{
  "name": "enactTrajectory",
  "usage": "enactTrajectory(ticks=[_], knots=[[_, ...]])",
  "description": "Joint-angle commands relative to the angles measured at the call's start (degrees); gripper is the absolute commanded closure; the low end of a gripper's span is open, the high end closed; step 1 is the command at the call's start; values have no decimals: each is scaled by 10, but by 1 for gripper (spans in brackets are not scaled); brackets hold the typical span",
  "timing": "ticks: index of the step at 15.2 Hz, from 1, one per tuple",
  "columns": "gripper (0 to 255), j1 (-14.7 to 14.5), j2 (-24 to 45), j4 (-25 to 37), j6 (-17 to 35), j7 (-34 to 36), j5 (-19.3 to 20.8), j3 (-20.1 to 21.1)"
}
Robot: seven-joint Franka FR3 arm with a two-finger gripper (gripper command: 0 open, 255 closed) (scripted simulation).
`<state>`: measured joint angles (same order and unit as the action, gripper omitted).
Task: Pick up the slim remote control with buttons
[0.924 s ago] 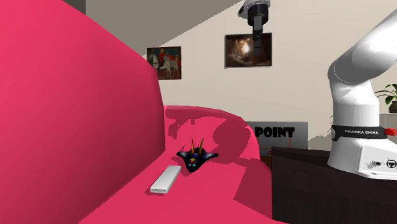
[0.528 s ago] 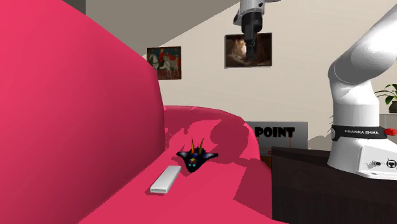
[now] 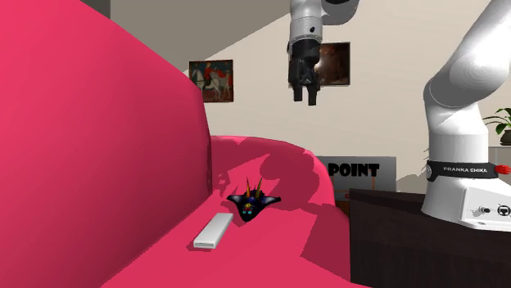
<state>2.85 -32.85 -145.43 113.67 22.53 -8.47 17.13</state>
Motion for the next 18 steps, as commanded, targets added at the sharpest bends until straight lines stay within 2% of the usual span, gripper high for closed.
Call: enactTrajectory(ticks=[1,5,9,14,18], knots=[[0,9,40,-1,42,42,-3,21],[0,29,128,13,116,130,5,64],[0,53,228,42,183,231,40,101],[0,68,363,98,246,376,128,119],[0,48,469,158,276,488,203,96]])
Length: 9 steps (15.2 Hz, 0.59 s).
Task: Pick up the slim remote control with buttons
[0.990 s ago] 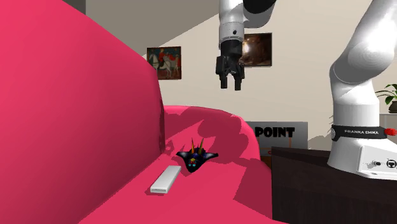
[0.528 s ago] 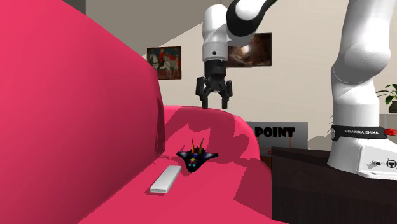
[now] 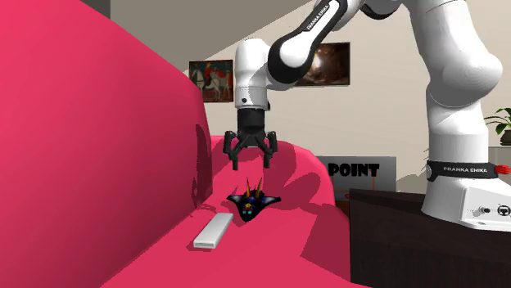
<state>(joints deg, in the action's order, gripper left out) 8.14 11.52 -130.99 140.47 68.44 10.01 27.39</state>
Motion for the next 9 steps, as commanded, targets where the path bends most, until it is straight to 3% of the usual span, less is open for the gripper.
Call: enactTrajectory(ticks=[1,5,9], knots=[[0,-13,50,30,14,53,33,-17],[0,-47,144,103,29,134,74,-57],[0,-78,233,184,37,193,90,-95]])
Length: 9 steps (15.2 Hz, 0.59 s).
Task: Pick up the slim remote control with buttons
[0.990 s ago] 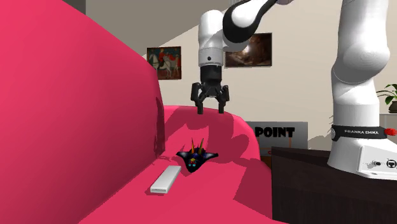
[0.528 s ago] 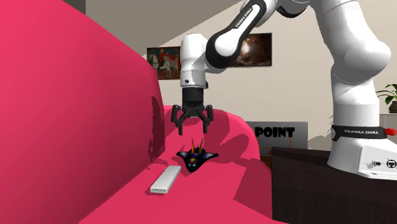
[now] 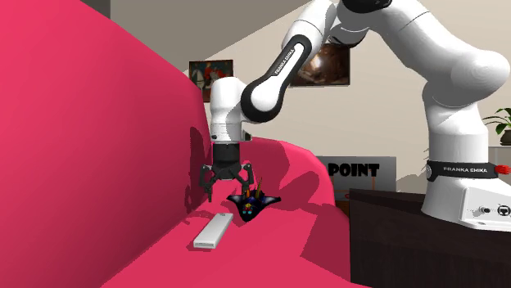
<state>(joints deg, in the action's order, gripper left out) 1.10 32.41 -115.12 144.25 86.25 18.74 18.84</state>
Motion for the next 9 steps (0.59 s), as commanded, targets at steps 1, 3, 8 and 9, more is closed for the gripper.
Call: enactTrajectory(ticks=[1,3,8,9], knots=[[0,-14,46,47,-1,27,4,-18],[0,-25,86,89,-1,48,4,-32],[0,-33,119,101,20,54,14,-42],[0,-35,126,104,24,55,15,-44]])
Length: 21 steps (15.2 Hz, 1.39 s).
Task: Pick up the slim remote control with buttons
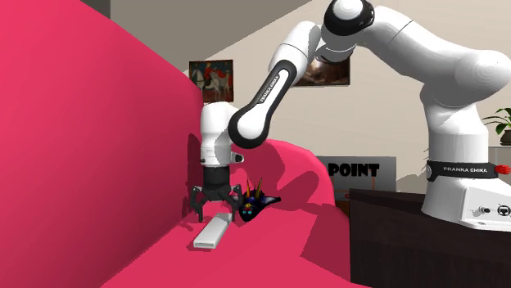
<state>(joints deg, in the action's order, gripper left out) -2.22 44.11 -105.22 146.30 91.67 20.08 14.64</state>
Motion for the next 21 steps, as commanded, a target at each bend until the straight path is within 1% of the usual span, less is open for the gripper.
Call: enactTrajectory(ticks=[1,3,4,13,21], knots=[[0,-3,15,8,8,2,4,-5],[0,-4,19,10,10,3,5,-6],[255,-5,20,11,10,3,5,-6],[255,-4,19,10,10,3,5,-6],[255,9,-34,-11,-23,-7,-10,11]])
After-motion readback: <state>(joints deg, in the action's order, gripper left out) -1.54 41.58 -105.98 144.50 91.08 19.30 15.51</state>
